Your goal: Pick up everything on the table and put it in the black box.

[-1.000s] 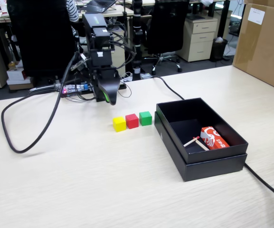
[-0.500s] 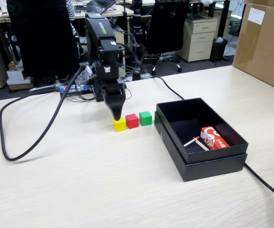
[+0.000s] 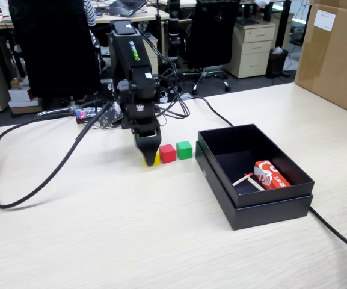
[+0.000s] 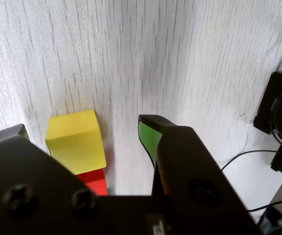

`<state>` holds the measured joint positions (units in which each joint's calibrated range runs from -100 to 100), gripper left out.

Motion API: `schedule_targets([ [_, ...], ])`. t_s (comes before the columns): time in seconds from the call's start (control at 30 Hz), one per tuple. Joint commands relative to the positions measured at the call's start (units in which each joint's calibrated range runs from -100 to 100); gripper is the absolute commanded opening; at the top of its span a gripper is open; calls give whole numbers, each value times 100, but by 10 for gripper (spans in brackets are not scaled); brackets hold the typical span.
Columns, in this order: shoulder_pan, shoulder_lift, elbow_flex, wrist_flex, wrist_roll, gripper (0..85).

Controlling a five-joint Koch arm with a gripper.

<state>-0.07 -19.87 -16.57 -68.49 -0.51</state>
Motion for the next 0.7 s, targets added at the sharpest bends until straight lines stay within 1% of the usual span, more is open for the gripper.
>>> schedule_targets([
  [0.0, 15, 168, 369, -128, 34, 449],
  [0.17, 24, 513, 369, -119, 54, 444],
  [0.3, 29, 719, 505, -110, 59, 375],
  [0.5, 15, 857, 669, 19, 59, 205],
  [0.6, -5, 857, 587, 227, 44, 106],
  [0.67, -39, 811, 569, 313, 39, 27],
])
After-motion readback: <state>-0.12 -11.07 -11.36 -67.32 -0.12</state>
